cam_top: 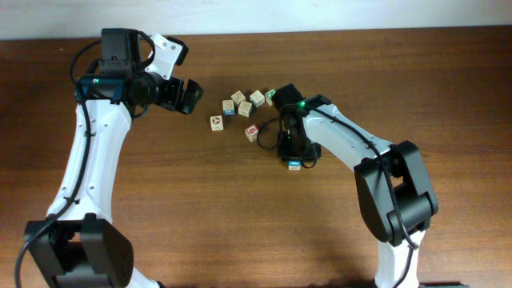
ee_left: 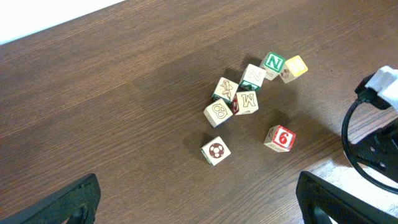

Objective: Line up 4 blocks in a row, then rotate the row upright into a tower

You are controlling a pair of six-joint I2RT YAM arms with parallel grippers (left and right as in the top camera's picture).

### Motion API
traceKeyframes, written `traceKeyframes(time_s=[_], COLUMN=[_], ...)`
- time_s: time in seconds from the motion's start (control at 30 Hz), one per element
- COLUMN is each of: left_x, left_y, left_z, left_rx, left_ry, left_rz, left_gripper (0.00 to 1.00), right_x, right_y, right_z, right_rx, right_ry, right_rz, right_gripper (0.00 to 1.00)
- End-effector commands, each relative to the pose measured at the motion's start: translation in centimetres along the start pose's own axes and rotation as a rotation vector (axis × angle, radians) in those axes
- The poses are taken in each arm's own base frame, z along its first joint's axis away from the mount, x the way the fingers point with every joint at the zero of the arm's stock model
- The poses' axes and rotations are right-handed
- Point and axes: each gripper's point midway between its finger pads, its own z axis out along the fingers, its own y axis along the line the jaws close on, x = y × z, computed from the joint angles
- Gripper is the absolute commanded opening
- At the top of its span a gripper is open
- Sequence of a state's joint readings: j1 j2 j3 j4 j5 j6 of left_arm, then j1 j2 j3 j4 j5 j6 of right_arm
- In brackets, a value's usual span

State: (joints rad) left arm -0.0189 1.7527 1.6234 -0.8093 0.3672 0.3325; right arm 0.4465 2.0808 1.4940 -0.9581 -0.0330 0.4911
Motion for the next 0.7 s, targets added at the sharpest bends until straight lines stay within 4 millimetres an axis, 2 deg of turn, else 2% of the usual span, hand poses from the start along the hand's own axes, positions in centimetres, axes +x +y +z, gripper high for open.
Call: traceKeyframes(time_s=[0.0,0.03,0.07,0.1,0.17,0.27,0.3,0.33,0.4,0.47,0.53,0.6,0.63,0.67], left_x=[-0.7,-0.7,-0.7,-0.7,-0.7,-0.7,-0.7,-0.7,-0.7,-0.7,-0.7,-0.7,-0.7,-0.7], left_y=[0.0,0.0,0.0,0.0,0.0,0.0,0.0,0.0,0.0,0.0,0.0,0.0,0.0,0.0], left_z=[-0.3,-0.3,-0.3,-0.3,-0.3,-0.3,-0.3,-0.3,-0.3,-0.3,-0.3,-0.3,-0.3,-0.3], left_rx=[0.004,0.004,0.004,0.004,0.004,0.004,0.004,0.004,0.004,0.004,0.004,0.004,0.004,0.004], left_ry=[-0.017,-0.017,-0.017,-0.017,-0.017,-0.017,-0.017,-0.017,-0.017,-0.017,-0.017,-0.017,-0.017,-0.017], left_rz=[-0.001,-0.001,-0.001,-0.001,-0.001,-0.001,-0.001,-0.001,-0.001,-0.001,-0.001,-0.001,-0.001,-0.001], left_gripper=[0.99,0.99,0.99,0.99,0.99,0.99,0.99,0.99,0.99,0.99,0.99,0.99,0.99,0.99], right_x=[-0.3,-0.4,-0.5,-0.7,-1.5,-6.8,-8.5,-9.0,-9.5,-8.8,-8.2,-7.9,-7.8,-7.8], right_y=[-0.4,-0.3,-0.3,-0.2,0.2,3.1,5.4,6.6,9.1,10.8,11.3,11.4,11.3,11.3], right_z=[-0.7,-0.7,-0.7,-0.8,-1.5,-5.2,-5.9,-5.9,-5.5,-3.4,-2.3,-0.3,0.5,0.5], right_rx=[0.016,0.014,0.012,0.009,-0.001,-0.083,-0.173,-0.215,-0.247,-0.238,-0.223,-0.214,-0.209,-0.208], right_ry=[-0.013,-0.016,-0.020,-0.027,-0.051,-0.252,-0.338,-0.366,-0.417,-0.404,-0.388,-0.356,-0.344,-0.343], right_rz=[-0.039,-0.056,-0.077,-0.099,-0.144,-0.223,-0.241,-0.269,-0.364,-0.454,-0.526,-0.544,-0.547,-0.547], right_gripper=[0.38,0.43,0.53,0.57,0.60,0.61,0.61,0.61,0.61,0.60,0.60,0.60,0.57,0.47])
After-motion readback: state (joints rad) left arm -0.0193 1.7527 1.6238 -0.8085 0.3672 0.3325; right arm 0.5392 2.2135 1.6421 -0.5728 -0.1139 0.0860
